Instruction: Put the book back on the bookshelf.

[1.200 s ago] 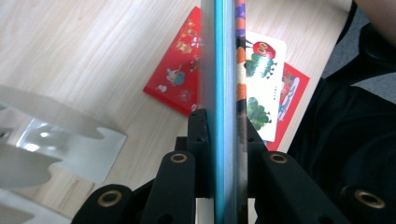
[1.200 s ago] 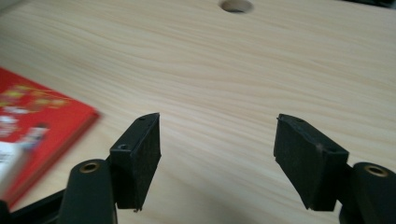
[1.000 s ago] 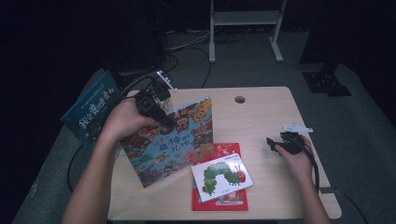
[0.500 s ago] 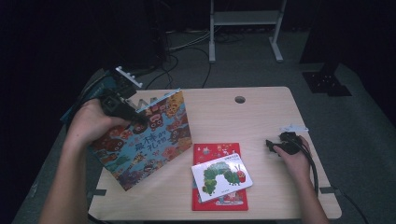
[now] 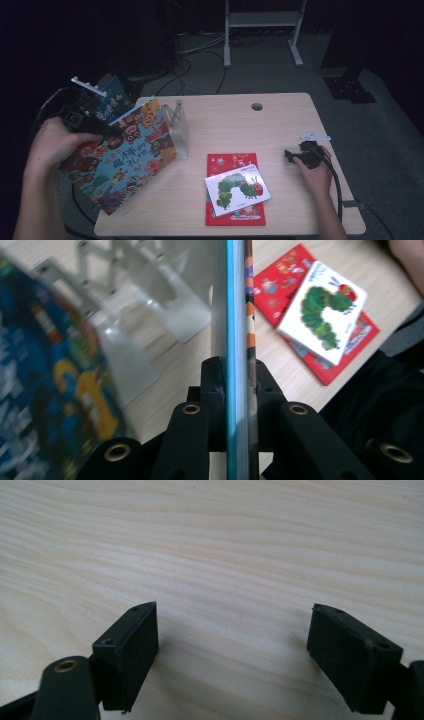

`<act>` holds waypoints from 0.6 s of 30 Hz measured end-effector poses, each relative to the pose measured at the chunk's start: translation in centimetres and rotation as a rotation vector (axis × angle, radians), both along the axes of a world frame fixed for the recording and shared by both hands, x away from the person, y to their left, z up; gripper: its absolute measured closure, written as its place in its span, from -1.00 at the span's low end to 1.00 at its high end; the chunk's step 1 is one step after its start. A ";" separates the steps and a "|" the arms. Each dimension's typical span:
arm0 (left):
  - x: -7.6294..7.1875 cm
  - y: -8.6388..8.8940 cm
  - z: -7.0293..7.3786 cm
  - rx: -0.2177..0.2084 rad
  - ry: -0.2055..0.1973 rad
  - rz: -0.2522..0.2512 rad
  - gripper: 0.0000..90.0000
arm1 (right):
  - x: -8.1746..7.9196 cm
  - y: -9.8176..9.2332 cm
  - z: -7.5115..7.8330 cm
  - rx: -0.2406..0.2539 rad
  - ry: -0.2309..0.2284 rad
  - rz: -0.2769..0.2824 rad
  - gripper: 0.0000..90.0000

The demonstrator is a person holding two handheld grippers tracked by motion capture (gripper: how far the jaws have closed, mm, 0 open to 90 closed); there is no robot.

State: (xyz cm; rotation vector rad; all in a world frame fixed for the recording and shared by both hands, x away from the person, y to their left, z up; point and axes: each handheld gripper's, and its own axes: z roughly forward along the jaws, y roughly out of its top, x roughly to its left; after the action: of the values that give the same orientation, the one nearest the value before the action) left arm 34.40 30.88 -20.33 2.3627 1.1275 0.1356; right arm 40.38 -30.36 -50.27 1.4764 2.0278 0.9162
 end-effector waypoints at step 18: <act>0.2 4.7 -1.4 0.050 0.015 0.220 0.78 | 0.0 0.0 0.0 0.000 0.000 0.000 -0.56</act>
State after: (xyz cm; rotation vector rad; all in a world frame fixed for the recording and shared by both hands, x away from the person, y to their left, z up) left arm 34.56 35.54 -21.78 2.2802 1.4043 0.2261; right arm 40.38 -30.37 -50.27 1.4761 2.0283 0.9163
